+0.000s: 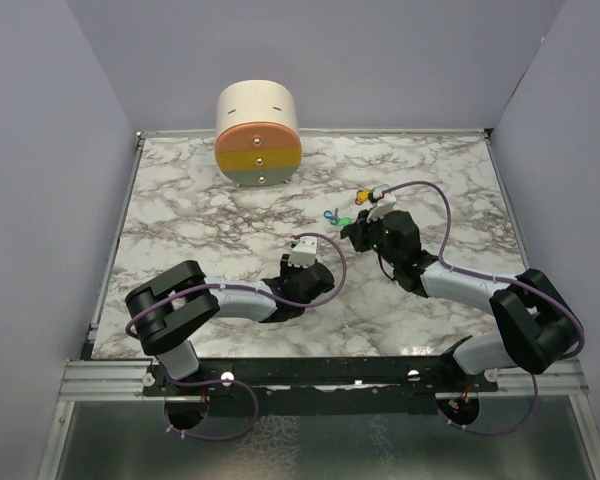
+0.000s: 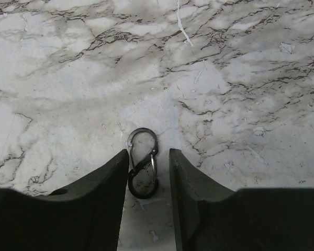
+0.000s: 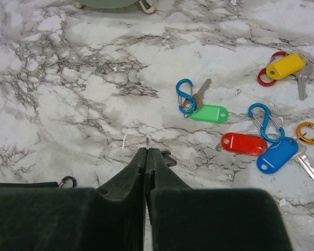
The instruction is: Put the keys on the keyring
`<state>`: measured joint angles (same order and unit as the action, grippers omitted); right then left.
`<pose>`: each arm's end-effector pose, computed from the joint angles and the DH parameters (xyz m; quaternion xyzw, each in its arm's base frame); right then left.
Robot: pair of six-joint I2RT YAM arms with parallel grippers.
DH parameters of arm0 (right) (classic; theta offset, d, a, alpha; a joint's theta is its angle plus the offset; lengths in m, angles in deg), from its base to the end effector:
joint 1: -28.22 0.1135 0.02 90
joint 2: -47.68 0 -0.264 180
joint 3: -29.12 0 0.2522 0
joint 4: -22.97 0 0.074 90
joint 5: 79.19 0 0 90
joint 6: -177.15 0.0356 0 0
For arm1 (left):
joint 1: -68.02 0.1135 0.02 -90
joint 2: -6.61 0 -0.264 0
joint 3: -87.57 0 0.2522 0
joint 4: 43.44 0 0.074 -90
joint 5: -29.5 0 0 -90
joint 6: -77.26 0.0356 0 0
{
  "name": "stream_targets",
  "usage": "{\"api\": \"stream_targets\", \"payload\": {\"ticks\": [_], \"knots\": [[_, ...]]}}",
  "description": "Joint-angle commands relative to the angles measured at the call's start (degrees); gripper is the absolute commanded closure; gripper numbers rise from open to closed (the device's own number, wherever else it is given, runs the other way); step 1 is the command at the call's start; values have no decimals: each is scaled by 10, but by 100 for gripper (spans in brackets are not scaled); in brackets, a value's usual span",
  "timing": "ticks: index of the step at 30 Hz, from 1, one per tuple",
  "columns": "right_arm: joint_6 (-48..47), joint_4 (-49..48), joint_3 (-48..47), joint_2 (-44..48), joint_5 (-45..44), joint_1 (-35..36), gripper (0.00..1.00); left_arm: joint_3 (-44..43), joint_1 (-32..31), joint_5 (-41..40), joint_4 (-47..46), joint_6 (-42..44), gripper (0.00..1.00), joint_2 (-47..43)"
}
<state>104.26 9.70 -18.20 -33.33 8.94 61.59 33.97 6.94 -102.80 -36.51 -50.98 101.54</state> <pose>0.2439 0.1592 0.1961 -0.1069 0.8142 0.2311 0.5217 0.1655 -0.2500 0.1351 0.0466 0.8796 -0.0350 0.4720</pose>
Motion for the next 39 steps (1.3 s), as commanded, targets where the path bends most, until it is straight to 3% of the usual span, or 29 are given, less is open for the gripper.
{"api": "stream_targets", "payload": {"ticks": [1, 16, 26, 39], "knots": [[-6, -4, -10, 11, 1, -1, 99, 10, 2, 35, 34, -10, 64, 6], [-5, -5, -11, 9, 0, -2, 99, 5, 4, 39, 34, -6, 100, 10], [-17, -4, -16, 0, 19, -1, 99, -1, 11, 45, 37, 32, 100, -23], [-69, -29, -29, -44, 143, 7, 99, -1, 72, 114, 12, 135, 100, -131]]}}
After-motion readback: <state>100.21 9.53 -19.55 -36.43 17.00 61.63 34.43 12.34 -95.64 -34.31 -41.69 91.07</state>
